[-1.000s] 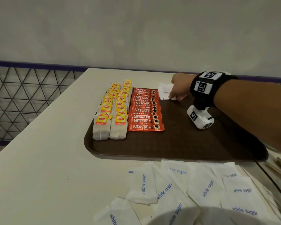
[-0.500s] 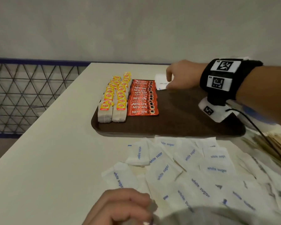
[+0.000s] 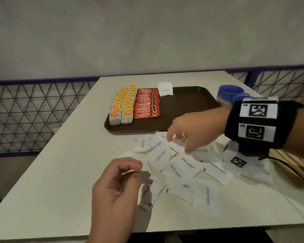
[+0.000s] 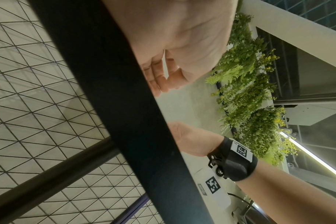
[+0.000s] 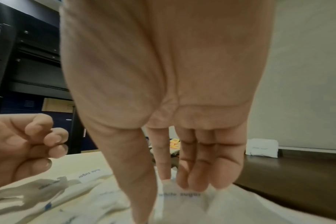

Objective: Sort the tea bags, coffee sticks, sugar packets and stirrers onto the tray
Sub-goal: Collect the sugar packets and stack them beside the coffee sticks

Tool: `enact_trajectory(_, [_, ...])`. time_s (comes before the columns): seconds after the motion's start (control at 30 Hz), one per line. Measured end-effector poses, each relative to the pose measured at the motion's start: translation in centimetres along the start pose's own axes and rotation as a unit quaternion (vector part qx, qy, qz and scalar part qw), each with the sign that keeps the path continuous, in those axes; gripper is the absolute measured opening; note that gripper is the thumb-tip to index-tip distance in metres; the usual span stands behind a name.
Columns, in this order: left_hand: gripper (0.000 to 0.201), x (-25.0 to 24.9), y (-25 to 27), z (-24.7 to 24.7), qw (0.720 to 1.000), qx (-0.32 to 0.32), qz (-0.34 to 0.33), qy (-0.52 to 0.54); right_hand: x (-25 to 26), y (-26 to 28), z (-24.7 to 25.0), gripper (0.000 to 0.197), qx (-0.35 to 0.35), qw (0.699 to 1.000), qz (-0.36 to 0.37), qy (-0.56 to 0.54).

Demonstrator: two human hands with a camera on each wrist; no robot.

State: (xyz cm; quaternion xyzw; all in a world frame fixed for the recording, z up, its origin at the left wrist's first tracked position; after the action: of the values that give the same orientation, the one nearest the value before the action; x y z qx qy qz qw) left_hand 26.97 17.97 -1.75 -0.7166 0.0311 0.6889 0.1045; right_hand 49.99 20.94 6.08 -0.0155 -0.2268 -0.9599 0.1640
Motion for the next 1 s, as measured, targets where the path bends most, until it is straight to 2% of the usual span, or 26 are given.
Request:
enact_trajectory(0.1, [0.035,-0.7,0.4,0.0,1.000,0.012,0.010,-0.018,-0.2,0.1,-0.9,0.046,-0.033,0.999,-0.006,-0.011])
enact_trajectory(0.27, [0.033,-2.0,0.9,-0.6,0.998,0.027,-0.011,-0.052,0.1,0.3,-1.2,0.029,-0.102,0.995,0.005,0.007])
enact_trajectory(0.4, [0.037,-2.3,1.2,-1.0,0.992,0.042,-0.052,-0.106,0.5,0.3,-1.6,0.023,-0.098,0.995,0.010,0.014])
enact_trajectory(0.47, [0.038,-2.3,1.4,-1.1,0.978,0.048,-0.104,-0.172,0.7,0.3,-1.8,0.018,-0.113,0.993,0.017,-0.008])
enact_trajectory(0.6, [0.022,-2.4,2.2,-2.3,0.929,0.097,-0.182,-0.307,1.1,0.9,-0.9,0.012,-0.179,0.983,0.030,-0.024])
enact_trajectory(0.67, [0.014,-2.2,2.5,-2.9,0.904,0.112,-0.201,-0.361,1.3,1.5,0.0,0.011,-0.205,0.978,0.033,-0.038])
enact_trajectory(0.77, [0.014,-1.7,2.6,-3.3,0.883,0.120,-0.197,-0.410,1.7,2.9,1.3,0.006,-0.236,0.961,0.031,-0.142])
enact_trajectory(0.83, [0.017,-1.6,2.5,-3.4,0.871,0.124,-0.188,-0.437,1.9,3.7,1.4,0.005,-0.228,0.942,0.036,-0.242])
enact_trajectory(0.9, [0.020,-1.6,2.5,-3.5,0.861,0.126,-0.187,-0.457,2.3,3.9,0.4,0.006,-0.172,0.925,0.028,-0.337])
enact_trajectory(1.0, [0.018,-1.8,2.8,-3.5,0.859,0.118,-0.202,-0.455,2.6,3.1,-2.1,0.013,-0.117,0.930,-0.005,-0.350])
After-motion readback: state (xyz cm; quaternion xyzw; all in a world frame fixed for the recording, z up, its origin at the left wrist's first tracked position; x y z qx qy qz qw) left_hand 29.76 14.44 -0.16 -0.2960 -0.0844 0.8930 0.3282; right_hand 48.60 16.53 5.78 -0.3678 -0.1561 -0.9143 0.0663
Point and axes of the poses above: each hand's wrist, its own y-axis away from the middle knuckle, its own z-axis out of the back of the hand, x = y × z, the point moved 4 cm from there along -y, towards the middle knuckle, and after that the axes turned 12 degrees about z, right-handed, at the moved point
